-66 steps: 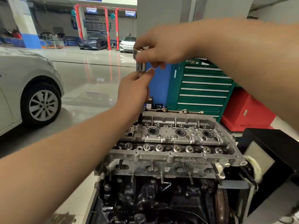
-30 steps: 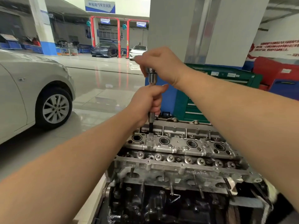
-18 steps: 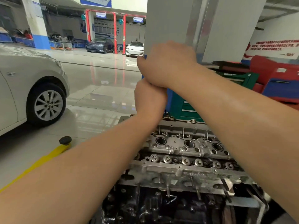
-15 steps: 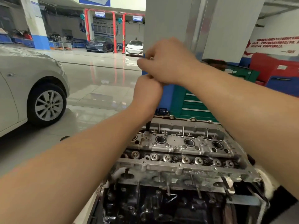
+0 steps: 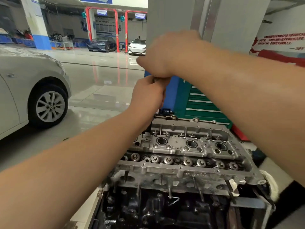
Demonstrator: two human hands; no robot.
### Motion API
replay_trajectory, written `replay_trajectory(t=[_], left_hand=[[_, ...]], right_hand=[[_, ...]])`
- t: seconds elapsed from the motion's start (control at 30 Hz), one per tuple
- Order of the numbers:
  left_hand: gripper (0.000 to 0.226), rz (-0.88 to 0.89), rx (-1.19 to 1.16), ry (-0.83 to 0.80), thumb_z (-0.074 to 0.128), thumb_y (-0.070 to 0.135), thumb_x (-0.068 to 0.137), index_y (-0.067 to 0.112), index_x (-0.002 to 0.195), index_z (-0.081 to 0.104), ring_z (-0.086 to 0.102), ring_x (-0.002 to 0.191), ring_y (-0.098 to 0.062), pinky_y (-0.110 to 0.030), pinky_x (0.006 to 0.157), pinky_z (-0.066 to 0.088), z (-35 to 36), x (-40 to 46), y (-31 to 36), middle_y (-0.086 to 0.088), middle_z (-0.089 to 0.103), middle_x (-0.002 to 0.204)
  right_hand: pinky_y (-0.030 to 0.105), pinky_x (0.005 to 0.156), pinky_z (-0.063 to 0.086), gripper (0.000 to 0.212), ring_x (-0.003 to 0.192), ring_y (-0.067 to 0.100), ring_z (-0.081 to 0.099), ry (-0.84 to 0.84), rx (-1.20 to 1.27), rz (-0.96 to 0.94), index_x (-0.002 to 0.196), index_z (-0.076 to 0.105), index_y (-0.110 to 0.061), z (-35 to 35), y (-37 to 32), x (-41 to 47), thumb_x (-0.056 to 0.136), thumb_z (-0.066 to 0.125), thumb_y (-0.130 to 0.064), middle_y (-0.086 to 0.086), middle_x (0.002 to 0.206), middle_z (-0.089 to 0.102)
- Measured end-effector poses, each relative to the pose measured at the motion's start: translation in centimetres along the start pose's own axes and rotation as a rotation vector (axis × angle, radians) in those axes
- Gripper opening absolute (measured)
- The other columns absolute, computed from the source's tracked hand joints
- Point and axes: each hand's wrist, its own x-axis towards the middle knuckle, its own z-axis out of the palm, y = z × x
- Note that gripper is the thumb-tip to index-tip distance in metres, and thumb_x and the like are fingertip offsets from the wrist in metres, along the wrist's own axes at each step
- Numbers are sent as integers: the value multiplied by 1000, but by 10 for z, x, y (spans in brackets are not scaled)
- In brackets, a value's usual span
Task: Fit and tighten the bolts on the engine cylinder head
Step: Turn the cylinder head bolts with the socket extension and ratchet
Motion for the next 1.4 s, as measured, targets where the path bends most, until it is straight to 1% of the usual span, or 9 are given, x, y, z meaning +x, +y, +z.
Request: replay_trajectory(t=[0.1, 0.2, 0.4, 0.53, 0.7, 0.87, 0.97, 1.2, 1.4], left_hand=[[25, -24, 5, 49, 63, 17, 87, 5, 71, 48, 27, 61, -27, -40, 56, 25, 3, -1, 2, -15, 33, 64], [41, -70, -128, -201, 60, 7, 90, 19, 63, 31, 18, 44, -18, -24, 48, 18, -13, 7, 1, -2, 25, 48], [50, -203, -192, -595, 49, 15, 99, 26, 54, 29, 6, 47, -15, -27, 48, 13, -30, 22, 4, 4, 13, 49], [44, -142, -150, -494, 50, 12, 101, 21, 62, 30, 12, 47, -16, -26, 47, 19, -26, 18, 1, 2, 21, 48], [32, 1, 63, 16, 62, 28, 96, 1, 81, 53, 47, 50, -18, -24, 46, 39, -6, -1, -6, -12, 52, 60], [31, 44, 45, 337, 53, 36, 94, 23, 68, 42, 34, 53, -9, -37, 60, 32, 16, -20, -20, 1, 42, 59], [40, -4, 15, 227, 57, 30, 87, 27, 58, 30, 21, 60, -18, -42, 60, 19, 8, -3, -15, 5, 23, 56], [47, -213, -193, -636, 56, 29, 98, 26, 59, 31, 10, 46, -16, -32, 52, 16, -31, 23, -13, 5, 19, 47], [42, -8, 91, -87, 67, 34, 95, -5, 83, 56, 48, 52, -20, -33, 55, 40, -15, 4, -15, -9, 54, 57]], right_hand=[[41, 70, 39, 64, 72, 27, 42, 64, -48, -41, 73, 40, -17, 2, 0, -5, 94, 23, -75, -3, 71, 33], [31, 55, 28, 79, 58, 19, 43, 137, 131, -112, 64, 43, -20, 9, 8, -5, 78, 25, -96, -2, 64, 44], [36, 79, 45, 72, 89, 20, 60, 34, 503, -447, 103, 71, -30, 14, 30, 1, 81, 34, -87, 2, 89, 67], [37, 72, 45, 50, 80, 22, 57, 54, 648, -387, 99, 64, -30, 27, 27, -6, 97, 35, -71, 1, 83, 65], [45, 76, 39, 62, 84, 29, 48, 59, -44, -16, 89, 53, -18, 7, -1, 0, 100, 22, -71, 0, 86, 47], [38, 60, 37, 73, 62, 25, 46, 72, -207, -102, 69, 37, -17, -9, -23, 0, 91, 20, -85, 5, 73, 46], [32, 53, 28, 82, 59, 22, 46, 136, -109, -118, 68, 48, -19, -1, -9, -4, 82, 19, -94, 3, 69, 52], [26, 78, 43, 59, 93, -3, 57, -99, 607, -384, 121, 62, -50, 11, 40, -10, 82, 39, -88, -22, 107, 67], [37, 70, 36, 55, 77, 25, 49, 94, 95, -38, 84, 49, -20, 15, 8, -7, 101, 26, -67, 2, 82, 51]])
